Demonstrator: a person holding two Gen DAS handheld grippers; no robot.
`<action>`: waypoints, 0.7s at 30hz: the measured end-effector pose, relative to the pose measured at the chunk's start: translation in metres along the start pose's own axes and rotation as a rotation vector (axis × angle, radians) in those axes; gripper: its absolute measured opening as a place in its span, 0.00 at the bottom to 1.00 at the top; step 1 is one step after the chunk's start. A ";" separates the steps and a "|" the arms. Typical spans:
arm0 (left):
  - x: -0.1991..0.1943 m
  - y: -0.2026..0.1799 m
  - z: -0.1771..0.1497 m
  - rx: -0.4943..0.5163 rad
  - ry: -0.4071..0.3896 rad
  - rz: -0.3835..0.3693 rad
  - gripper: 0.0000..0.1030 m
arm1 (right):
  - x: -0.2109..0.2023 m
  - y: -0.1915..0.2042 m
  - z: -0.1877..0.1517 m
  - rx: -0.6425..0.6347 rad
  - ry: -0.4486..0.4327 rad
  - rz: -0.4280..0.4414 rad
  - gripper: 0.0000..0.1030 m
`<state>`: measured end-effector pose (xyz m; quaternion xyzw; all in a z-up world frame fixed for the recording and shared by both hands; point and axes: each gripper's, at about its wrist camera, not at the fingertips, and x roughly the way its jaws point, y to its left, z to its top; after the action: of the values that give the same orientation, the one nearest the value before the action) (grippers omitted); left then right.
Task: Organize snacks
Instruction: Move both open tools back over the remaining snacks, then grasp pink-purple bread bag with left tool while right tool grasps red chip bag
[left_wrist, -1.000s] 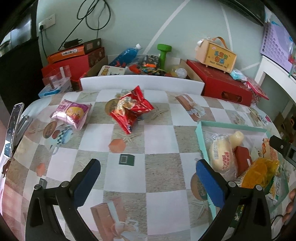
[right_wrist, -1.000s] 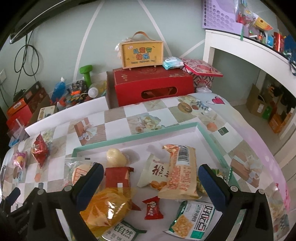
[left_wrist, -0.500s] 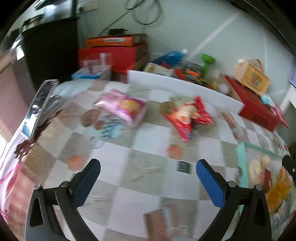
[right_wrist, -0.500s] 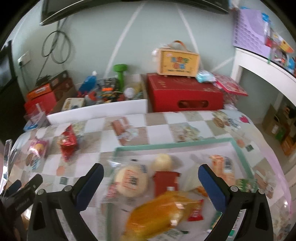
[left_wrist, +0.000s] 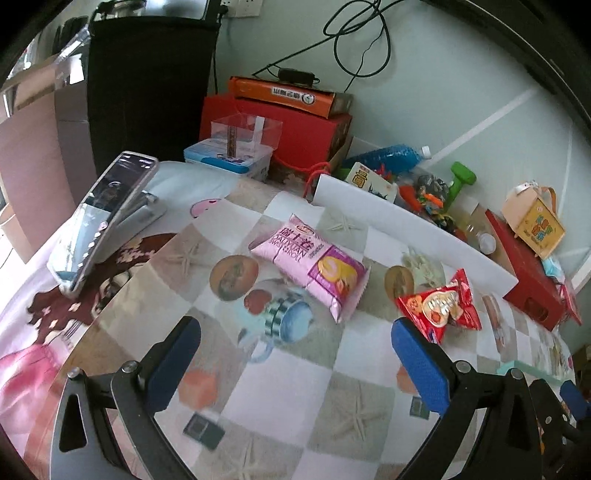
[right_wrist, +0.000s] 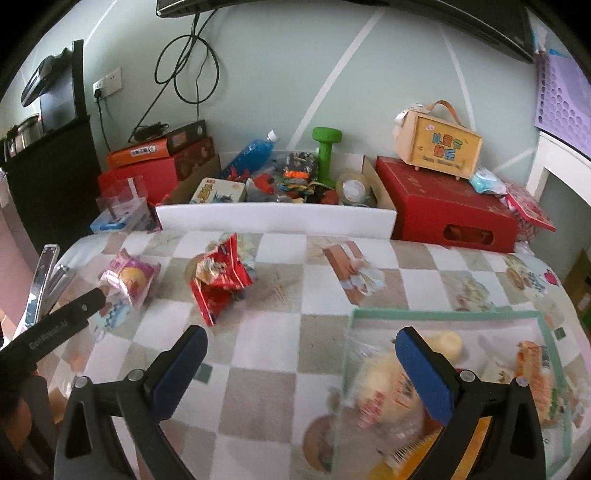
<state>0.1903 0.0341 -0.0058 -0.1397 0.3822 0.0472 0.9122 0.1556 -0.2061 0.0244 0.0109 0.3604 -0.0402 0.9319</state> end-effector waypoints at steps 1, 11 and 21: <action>0.004 0.000 0.003 0.004 -0.001 -0.001 1.00 | 0.004 0.002 0.001 0.008 -0.002 0.003 1.00; 0.040 -0.012 0.042 0.066 0.011 -0.035 1.00 | 0.048 0.009 0.032 0.111 -0.032 0.078 1.00; 0.071 -0.011 0.058 0.032 0.051 -0.051 1.00 | 0.086 0.030 0.043 0.159 0.004 0.158 1.00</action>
<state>0.2821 0.0389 -0.0147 -0.1360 0.4024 0.0142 0.9052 0.2502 -0.1844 -0.0025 0.1132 0.3559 0.0049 0.9276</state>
